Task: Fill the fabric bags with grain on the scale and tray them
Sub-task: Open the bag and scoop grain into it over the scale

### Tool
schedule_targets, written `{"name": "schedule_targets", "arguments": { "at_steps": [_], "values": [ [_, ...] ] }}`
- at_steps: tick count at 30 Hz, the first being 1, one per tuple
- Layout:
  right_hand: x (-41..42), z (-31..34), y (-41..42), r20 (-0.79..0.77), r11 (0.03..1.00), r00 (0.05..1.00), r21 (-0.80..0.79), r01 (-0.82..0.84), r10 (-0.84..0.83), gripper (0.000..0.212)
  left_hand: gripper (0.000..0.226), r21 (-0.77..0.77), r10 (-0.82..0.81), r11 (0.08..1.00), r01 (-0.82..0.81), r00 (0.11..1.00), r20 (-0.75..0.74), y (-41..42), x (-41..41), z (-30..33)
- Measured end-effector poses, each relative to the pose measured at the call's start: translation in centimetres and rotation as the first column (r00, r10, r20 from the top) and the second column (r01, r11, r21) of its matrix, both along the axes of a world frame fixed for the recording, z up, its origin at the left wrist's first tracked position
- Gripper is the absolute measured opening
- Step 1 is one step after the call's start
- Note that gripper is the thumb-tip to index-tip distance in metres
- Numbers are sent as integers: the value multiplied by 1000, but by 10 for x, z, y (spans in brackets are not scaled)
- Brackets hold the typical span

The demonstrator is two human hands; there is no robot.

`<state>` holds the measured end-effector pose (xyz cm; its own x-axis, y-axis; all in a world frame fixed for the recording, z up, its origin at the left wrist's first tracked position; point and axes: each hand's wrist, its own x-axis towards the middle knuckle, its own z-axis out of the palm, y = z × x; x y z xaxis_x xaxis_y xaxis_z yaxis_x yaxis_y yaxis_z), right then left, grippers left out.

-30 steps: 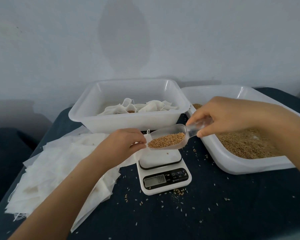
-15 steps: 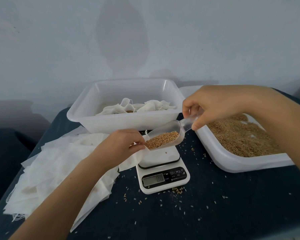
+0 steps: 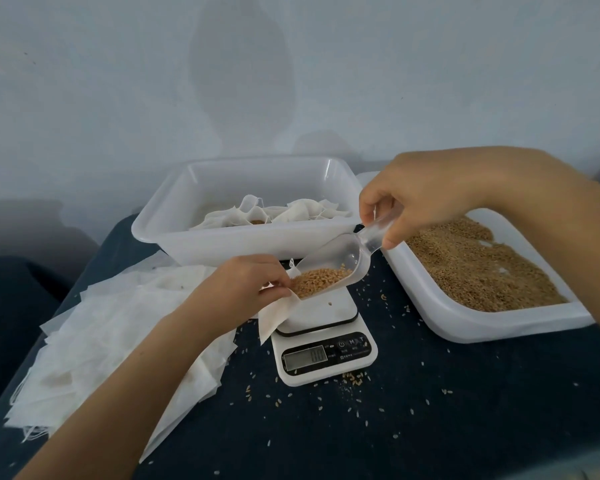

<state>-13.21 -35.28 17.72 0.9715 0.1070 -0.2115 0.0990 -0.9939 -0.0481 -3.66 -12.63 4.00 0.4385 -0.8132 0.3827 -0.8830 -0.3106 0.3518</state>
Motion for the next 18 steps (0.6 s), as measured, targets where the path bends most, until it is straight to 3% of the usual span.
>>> {"name": "schedule_targets", "arguments": {
  "at_steps": [18],
  "values": [
    [5, 14, 34, 74, 950, 985, -284, -131, 158, 26, 7, -20, 9, 1000, -9, 1000, 0, 7, 0, -2]
  ]
}}
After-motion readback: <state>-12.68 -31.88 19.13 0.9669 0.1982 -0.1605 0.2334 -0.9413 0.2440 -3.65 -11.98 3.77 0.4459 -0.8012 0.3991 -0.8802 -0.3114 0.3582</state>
